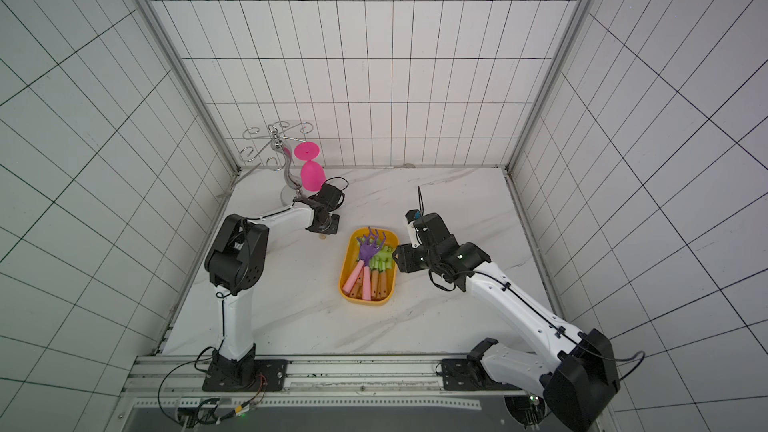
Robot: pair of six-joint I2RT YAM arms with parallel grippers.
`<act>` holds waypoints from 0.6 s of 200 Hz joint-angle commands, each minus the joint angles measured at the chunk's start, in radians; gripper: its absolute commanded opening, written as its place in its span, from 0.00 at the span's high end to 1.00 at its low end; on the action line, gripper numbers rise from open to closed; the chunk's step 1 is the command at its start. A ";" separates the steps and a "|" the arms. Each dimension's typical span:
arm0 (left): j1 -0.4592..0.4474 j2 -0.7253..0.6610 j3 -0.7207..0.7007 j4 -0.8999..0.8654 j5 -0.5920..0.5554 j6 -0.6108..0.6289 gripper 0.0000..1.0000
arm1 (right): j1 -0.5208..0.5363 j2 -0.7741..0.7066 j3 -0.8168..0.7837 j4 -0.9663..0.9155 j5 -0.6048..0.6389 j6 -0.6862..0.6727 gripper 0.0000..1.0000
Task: Put the rake into the storage box
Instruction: Pick up the rake at the center of the board.
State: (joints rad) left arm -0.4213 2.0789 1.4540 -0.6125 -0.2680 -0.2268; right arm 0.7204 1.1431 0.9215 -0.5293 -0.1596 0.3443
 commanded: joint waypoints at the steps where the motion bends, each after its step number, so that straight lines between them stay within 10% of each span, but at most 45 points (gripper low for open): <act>1: 0.007 -0.019 -0.037 0.021 0.056 -0.002 0.91 | 0.007 0.009 -0.023 -0.003 0.007 -0.010 0.42; 64: 0.010 -0.210 -0.116 -0.005 0.279 -0.065 1.00 | 0.007 0.012 -0.053 0.065 -0.035 0.005 0.41; 120: 0.013 -0.620 -0.348 0.275 0.985 -0.213 0.99 | 0.005 -0.024 -0.116 0.381 -0.252 0.106 0.37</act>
State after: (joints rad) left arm -0.4095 1.5799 1.1816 -0.5354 0.3328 -0.3485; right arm 0.7204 1.1378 0.8455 -0.3634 -0.2729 0.3801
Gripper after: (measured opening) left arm 0.186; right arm 0.624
